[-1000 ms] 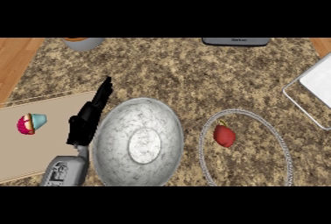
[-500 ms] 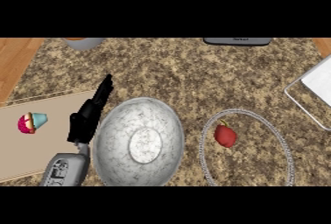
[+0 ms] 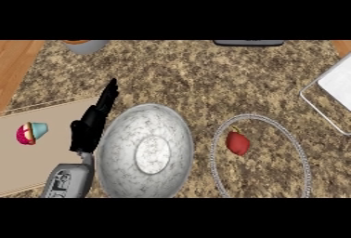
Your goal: Pick the lemon from the placemat and place it in the tiered shelf
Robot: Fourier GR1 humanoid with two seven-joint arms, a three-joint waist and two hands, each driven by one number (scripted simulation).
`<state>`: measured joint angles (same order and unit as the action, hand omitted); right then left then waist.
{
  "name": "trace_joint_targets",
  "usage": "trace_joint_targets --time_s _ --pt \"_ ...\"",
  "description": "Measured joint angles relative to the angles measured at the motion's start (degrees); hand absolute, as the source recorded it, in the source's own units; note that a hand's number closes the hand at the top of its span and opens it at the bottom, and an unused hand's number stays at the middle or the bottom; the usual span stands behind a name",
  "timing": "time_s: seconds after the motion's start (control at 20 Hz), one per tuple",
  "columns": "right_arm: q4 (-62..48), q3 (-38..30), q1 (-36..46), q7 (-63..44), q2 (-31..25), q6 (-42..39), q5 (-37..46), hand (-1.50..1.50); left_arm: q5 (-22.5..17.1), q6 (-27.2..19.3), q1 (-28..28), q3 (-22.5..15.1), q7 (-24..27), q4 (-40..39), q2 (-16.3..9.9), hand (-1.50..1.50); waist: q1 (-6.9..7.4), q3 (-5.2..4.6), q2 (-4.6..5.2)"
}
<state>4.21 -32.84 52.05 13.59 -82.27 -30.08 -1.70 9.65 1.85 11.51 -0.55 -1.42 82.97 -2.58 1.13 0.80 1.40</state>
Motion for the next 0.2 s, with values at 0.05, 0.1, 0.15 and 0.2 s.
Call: trace_joint_targets --time_s 0.05,0.1,0.15,0.2 --pt "0.0 0.2 -1.0 0.6 -0.5 -0.8 0.3 -1.50 0.0 -0.1 0.0 0.2 0.0 0.0 -0.1 0.00 -0.18 0.06 0.03" --pt "0.0 0.3 -1.8 1.0 -0.9 -1.8 0.4 -1.50 -0.1 -0.1 0.0 0.2 0.0 0.0 0.0 0.00 -0.37 0.11 0.02" --pt "-0.2 0.2 -2.5 1.5 -1.1 -2.6 0.3 -1.50 -0.1 -0.3 -0.1 0.2 0.1 0.0 0.2 0.00 -0.49 0.15 0.02" --pt "-0.4 0.2 -3.3 2.0 -1.4 -3.3 0.3 -1.50 -0.2 -0.2 -0.3 0.4 0.2 0.1 0.0 0.00 -0.58 0.20 -0.01"
